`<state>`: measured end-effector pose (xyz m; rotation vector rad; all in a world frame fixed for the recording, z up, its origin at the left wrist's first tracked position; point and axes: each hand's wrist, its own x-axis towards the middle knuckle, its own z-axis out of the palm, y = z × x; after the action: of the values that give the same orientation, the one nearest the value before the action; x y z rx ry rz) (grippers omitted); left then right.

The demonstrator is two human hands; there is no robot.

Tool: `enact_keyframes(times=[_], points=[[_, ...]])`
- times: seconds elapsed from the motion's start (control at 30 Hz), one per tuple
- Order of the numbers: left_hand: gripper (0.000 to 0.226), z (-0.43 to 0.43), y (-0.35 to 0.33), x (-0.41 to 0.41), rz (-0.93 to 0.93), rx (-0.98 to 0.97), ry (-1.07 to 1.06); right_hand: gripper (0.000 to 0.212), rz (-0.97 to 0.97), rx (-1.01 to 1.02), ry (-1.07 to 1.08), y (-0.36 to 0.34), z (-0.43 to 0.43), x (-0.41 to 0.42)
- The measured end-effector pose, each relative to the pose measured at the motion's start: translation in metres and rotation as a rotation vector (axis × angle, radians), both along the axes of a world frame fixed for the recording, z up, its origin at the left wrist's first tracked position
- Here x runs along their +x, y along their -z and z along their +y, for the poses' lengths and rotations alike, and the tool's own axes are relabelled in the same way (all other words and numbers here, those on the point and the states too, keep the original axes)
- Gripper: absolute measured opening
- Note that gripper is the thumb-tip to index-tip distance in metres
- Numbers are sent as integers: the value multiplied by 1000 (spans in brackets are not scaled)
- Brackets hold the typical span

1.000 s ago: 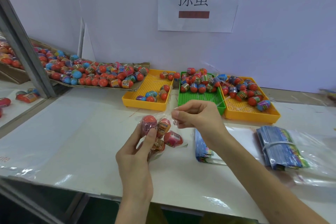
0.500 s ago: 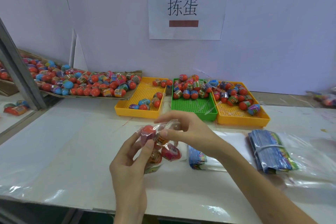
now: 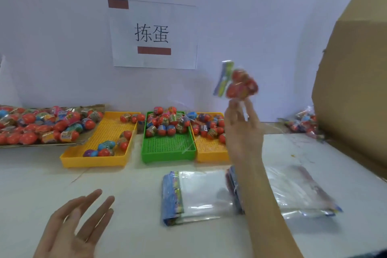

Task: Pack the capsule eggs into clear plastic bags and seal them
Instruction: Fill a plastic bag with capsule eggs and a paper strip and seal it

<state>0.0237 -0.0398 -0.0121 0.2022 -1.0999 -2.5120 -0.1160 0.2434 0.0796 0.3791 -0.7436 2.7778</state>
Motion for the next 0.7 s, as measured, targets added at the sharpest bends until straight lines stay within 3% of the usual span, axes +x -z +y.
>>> enact_keyframes(times=[0.03,0.07,0.17,0.23,0.3,0.4,0.5,0.7], points=[[38,1,-4,-1,28,82,86,30,-40,-158,68,-1,13,-2],[37,3,-7,-3,55,160,177,35,-99,-180,116,0,21,-2],[39,1,-5,-5,-36,13,177,26,-279,125,170,11,19,-9],[42,-1,0,-7,-100,-82,0,13,-341,381,183,11,4,-11],[53,2,-8,-3,-91,-128,-1,13,-319,680,209,12,-4,-12],[61,7,-12,1,-104,-148,-44,14,-167,1302,244,22,-8,-11],[59,14,-15,3,-97,-148,-95,13,18,1884,133,36,-13,-10],[42,20,-20,4,-129,-114,-181,28,68,2048,-97,43,-19,-9]])
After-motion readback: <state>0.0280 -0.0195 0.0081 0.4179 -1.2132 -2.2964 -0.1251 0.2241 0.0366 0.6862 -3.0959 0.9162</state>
